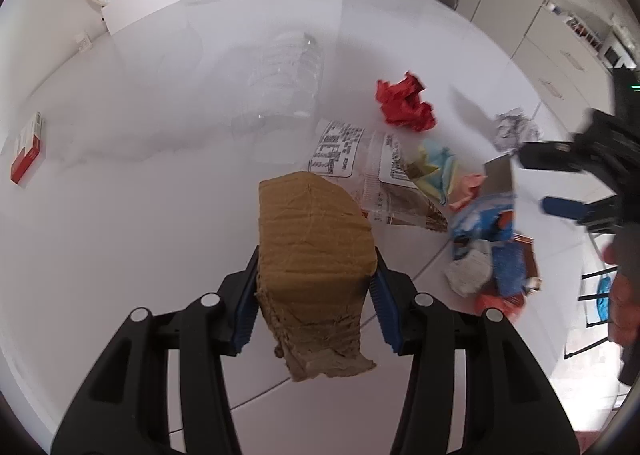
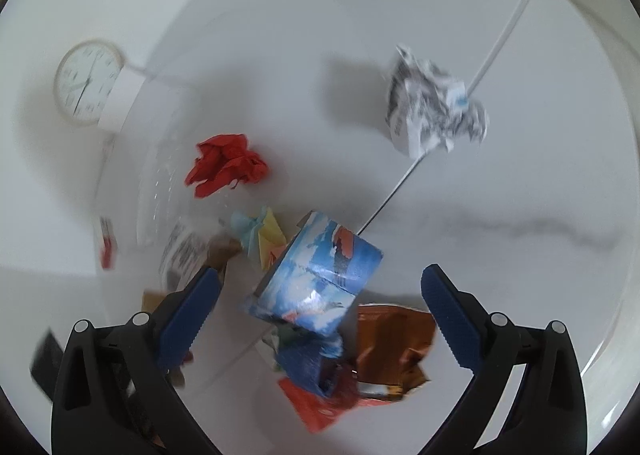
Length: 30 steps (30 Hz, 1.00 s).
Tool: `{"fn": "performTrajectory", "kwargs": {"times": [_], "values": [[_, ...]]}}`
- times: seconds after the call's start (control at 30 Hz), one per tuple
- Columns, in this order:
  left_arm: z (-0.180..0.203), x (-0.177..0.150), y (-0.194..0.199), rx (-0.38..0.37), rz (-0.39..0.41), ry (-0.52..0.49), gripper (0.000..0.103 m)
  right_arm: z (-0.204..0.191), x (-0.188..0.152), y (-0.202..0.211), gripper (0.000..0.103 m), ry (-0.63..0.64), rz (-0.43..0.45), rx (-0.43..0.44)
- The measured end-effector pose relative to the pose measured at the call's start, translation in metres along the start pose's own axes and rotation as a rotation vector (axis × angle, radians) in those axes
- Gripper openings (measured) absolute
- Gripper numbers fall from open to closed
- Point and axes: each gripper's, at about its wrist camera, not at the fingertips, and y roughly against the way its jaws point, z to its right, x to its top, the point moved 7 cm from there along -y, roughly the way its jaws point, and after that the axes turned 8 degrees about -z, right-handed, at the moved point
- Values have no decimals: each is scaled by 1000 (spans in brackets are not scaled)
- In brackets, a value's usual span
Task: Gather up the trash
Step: 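Grasp the brown paper bag with the left gripper while the right grasps the blue printed box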
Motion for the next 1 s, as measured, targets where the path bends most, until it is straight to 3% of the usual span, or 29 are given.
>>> {"fn": "performTrajectory", "kwargs": {"times": [0.13, 0.2, 0.3, 0.43, 0.47, 1.0], "values": [[4, -2, 12, -12, 33, -30, 49, 0, 2, -11, 100, -58, -21, 13], [2, -7, 14, -8, 36, -48, 49, 0, 1, -14, 94, -76, -31, 24], [2, -7, 11, -13, 21, -65, 48, -1, 0, -21, 84, -90, -47, 41], [2, -10, 10, -52, 4, -64, 48, -5, 1, -23, 59, -83, -48, 59], [1, -12, 10, -55, 0, -64, 48, -6, 1, -23, 57, -79, -47, 66], [4, -24, 38, -78, 60, -70, 48, -38, 2, 34, 53, 56, 74, 96]]}}
